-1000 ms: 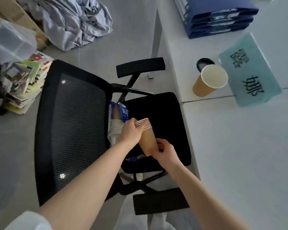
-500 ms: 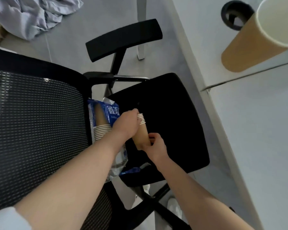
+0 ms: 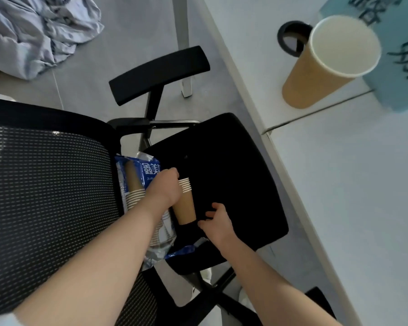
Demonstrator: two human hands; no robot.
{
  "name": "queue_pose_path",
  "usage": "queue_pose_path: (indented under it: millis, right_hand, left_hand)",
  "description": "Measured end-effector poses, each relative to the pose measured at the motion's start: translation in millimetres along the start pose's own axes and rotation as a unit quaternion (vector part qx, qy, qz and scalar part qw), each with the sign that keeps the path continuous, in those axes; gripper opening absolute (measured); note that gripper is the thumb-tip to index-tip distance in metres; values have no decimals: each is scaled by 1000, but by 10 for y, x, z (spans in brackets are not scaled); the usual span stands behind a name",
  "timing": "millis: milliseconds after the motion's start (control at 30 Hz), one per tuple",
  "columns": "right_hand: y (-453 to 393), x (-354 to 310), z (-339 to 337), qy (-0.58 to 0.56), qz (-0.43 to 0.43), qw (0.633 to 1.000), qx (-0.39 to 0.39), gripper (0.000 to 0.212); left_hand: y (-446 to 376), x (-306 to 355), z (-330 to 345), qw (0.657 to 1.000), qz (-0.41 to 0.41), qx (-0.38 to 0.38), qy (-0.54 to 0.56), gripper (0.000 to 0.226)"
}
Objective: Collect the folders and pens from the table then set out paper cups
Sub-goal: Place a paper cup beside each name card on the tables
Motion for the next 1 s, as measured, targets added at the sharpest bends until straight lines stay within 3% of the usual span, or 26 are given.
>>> queue_pose_path:
  millis: [333, 467, 567, 700, 900, 1000]
  right_hand:
    - [1033, 459, -416, 26, 3, 1000, 8, 51]
    - [1599, 543, -789, 36, -18, 999, 13, 46]
    - [2039, 524, -1104, 50, -69, 996, -5, 44]
    - [2520, 482, -1701, 34, -160, 986, 40, 36]
    - [2840, 354, -2738, -9, -234, 962, 141, 34]
    - [2847, 122, -3118, -26, -255, 954, 155, 32]
  left_hand:
    - [764, 399, -377, 996, -49, 12, 70, 17]
    - [1138, 765, -417, 984, -39, 20, 170, 17]
    - [1408, 1111, -495, 966, -55, 81, 241, 16]
    - [1746, 1626, -516, 937, -40, 185, 294, 20]
    - [2138, 2350, -374, 913, 12, 303, 275, 34]
    - [2154, 2633, -215, 920, 46, 320, 221, 35]
Point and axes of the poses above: each hand's wrist, its own y-axis away from the middle knuckle, its own z-axis out of the palm, x = y × z, the point moved 8 cm from there along -y, towards the middle knuckle, and after that the axes turned 9 degrees about z, right-handed, at the moved point
